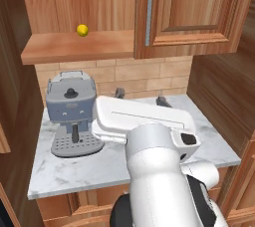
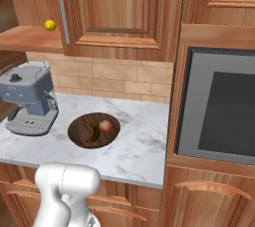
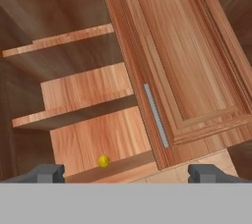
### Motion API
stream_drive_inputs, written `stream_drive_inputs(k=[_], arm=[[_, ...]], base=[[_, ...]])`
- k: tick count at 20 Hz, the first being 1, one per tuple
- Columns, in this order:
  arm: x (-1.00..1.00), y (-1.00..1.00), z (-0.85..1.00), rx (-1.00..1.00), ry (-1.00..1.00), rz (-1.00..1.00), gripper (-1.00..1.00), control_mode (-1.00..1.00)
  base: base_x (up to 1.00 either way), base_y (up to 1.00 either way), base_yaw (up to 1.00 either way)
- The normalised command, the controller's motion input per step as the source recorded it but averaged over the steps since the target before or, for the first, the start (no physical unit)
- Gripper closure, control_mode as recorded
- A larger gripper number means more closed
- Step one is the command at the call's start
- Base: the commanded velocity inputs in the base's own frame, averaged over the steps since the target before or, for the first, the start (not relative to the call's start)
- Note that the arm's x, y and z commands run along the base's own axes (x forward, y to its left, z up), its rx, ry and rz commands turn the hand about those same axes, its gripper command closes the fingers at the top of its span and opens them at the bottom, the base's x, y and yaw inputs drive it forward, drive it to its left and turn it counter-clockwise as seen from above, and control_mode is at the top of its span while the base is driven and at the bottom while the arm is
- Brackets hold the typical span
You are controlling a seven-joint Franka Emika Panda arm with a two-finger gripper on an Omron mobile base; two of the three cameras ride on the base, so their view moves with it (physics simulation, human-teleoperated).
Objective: Open the cabinet. Pick the banana and peach from the cabinet and place them into the bowl. Then close the cabinet.
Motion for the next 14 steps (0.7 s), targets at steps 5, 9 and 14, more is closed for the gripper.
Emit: stream_drive_inputs(k=[5, 9, 14], arm=[[-0.32, 0.11, 0.0, 0.0, 0.0, 0.0, -1.0, -1.0], [-0.04, 0.76, 0.0, -0.04, 0.0, 0.0, -1.0, -1.0], [0.0, 0.91, 0.0, -0.07, 0.03, 0.0, -1.0, -1.0]], base=[[0.0, 0.0, 0.0], [0.0, 0.0, 0.0], [0.0, 0.0, 0.0]])
